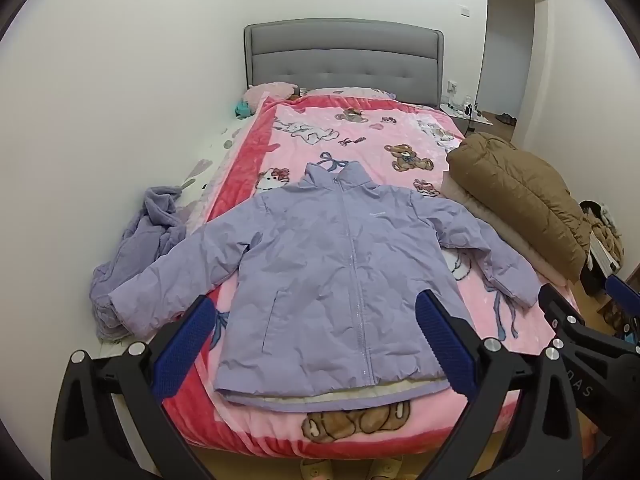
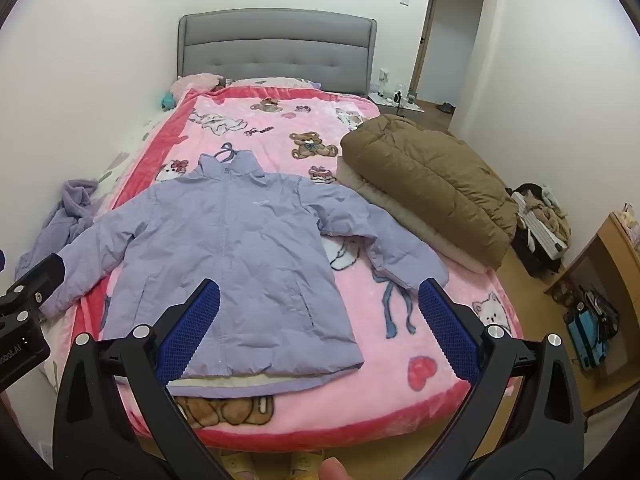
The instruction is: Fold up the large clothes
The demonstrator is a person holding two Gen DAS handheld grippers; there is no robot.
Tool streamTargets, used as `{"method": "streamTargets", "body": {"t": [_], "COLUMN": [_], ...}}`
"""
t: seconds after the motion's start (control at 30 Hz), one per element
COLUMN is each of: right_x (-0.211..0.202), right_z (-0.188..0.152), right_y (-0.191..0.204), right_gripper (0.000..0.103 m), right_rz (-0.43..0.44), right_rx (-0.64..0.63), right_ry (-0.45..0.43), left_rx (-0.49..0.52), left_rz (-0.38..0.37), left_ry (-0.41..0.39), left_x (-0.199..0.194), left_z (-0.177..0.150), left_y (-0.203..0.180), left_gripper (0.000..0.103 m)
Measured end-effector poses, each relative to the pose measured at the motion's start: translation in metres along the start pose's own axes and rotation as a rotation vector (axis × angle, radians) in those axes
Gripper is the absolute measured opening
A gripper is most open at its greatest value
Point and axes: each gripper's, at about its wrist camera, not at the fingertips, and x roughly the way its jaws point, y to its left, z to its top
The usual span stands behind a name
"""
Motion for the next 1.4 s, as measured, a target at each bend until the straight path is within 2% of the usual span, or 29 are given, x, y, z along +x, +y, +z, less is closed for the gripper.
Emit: {"method": "streamTargets", "body": {"t": [0.87,1.4], "right_x": [0.004,0.004], "right_z": [0.004,0.001], "right_y": [0.004,0.003], "right_gripper": [0.095,0.095], "right_rz": [0.001,0.000], "right_rx": [-0.010,-0.004], "right_ry": [0.010,0.021], "left_rx": [-0.005,-0.011], "left_rz": [0.006,0.008], "left_ry": [0.004,0.022], "left_x": [0.000,0.008], "left_z": [0.005,-0.001], "left_y": [0.009,0.000], "left_gripper": [0.098,0.098]}}
